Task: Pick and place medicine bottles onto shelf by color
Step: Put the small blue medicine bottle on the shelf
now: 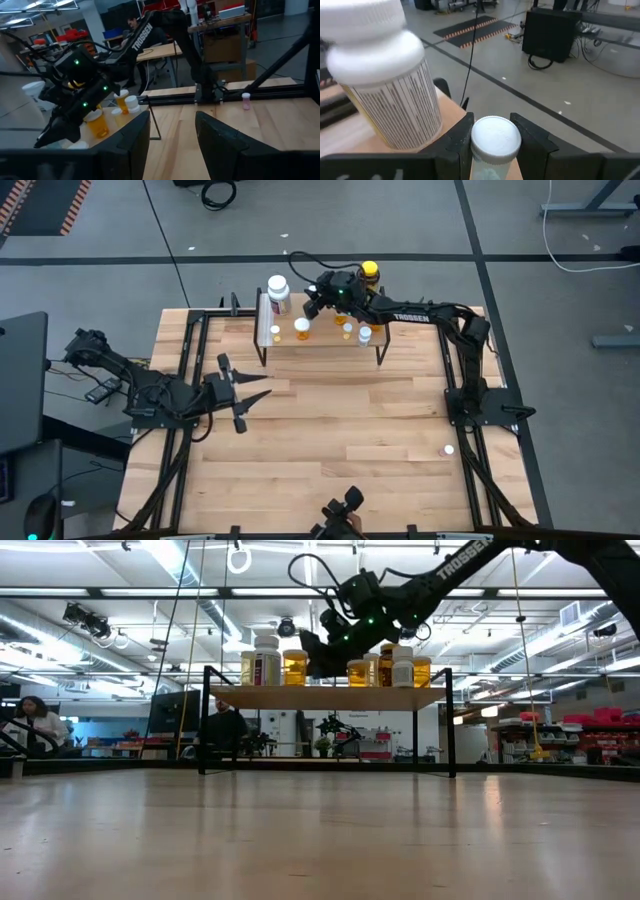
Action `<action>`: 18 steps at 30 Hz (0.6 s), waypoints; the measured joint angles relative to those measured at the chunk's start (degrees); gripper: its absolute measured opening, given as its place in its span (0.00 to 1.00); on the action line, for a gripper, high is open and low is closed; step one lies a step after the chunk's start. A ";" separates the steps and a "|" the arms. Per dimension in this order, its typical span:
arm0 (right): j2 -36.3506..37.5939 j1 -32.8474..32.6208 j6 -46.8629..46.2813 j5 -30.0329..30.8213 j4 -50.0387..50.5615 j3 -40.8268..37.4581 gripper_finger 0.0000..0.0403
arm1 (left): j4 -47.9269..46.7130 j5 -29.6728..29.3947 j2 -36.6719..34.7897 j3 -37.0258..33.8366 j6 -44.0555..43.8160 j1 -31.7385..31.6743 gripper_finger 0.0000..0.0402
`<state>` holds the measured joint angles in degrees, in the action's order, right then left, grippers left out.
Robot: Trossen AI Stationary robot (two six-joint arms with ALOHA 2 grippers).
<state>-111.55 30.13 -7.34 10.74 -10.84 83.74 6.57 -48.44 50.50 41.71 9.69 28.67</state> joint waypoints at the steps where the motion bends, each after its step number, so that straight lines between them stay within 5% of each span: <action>1: 0.00 0.00 -0.02 -0.02 0.43 -0.08 0.32 | 0.02 -0.01 0.00 0.00 -0.02 0.18 0.41; 18: 0.09 -1.61 0.88 -0.52 4.09 -0.06 0.32 | 0.00 -0.01 0.00 0.00 -0.35 0.24 0.41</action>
<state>-111.45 28.52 -6.46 10.23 -6.75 83.68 6.57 -48.45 50.50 41.71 9.34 28.91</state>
